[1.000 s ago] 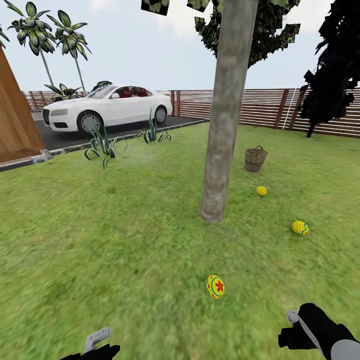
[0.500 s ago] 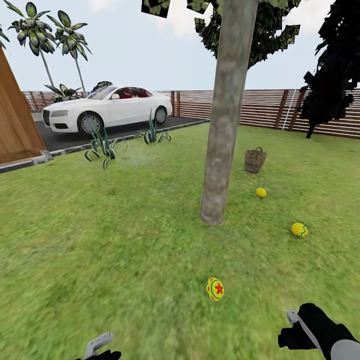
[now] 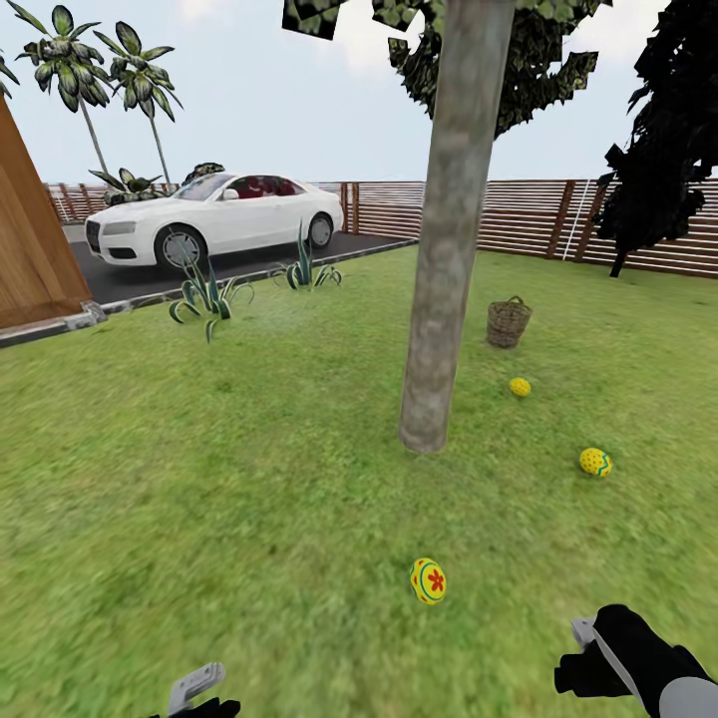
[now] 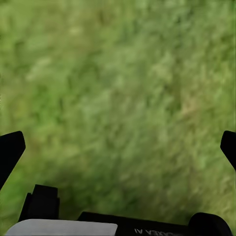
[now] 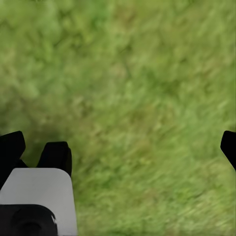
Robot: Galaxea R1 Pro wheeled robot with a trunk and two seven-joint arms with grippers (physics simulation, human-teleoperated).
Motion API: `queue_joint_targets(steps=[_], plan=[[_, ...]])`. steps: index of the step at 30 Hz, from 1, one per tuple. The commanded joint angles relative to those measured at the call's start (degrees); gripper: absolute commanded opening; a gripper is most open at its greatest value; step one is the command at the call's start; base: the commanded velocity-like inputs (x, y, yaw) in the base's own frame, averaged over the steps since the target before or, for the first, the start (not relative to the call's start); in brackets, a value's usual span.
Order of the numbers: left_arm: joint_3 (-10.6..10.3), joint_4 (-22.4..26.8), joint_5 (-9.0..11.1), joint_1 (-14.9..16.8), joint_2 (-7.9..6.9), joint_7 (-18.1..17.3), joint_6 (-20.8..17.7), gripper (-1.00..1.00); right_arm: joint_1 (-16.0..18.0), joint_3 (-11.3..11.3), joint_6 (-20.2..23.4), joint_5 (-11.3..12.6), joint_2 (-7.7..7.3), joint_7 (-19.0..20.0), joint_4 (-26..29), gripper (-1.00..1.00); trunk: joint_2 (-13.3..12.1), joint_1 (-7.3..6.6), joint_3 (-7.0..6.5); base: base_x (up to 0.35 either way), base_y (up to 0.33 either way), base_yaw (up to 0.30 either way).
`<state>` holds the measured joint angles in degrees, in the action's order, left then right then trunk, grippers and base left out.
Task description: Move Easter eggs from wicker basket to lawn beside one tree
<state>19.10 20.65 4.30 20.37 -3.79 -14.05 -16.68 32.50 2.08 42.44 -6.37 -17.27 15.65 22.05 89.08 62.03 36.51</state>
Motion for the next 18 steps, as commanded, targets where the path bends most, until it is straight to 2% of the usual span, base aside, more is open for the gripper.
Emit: queue_joint_targets(steps=[1, 13, 18], plan=[[0.32, 0.09, 0.44, 0.02, 0.02, -0.19, -0.55, 1.0, 0.02, 0.16, 0.19, -0.59, -0.04, 0.51, 0.08, 1.0, -0.39, -0.23, -0.13, 0.0, 0.0, 0.0], [0.24, 0.09, 0.36, 0.02, 0.1, 0.02, -0.93, 1.0, 0.02, 0.2, 0.19, -0.66, 0.06, 0.44, -0.09, 1.0, -5.2, -2.87, -2.28, 0.0, 0.0, 0.0], [0.34, 0.09, 0.39, 0.02, 0.04, 0.08, -1.16, 1.0, 0.02, 0.2, -0.07, -0.76, 0.02, 0.45, -3.74, 1.0, -7.21, -3.96, -3.18, 0.0, 0.0, 0.0]])
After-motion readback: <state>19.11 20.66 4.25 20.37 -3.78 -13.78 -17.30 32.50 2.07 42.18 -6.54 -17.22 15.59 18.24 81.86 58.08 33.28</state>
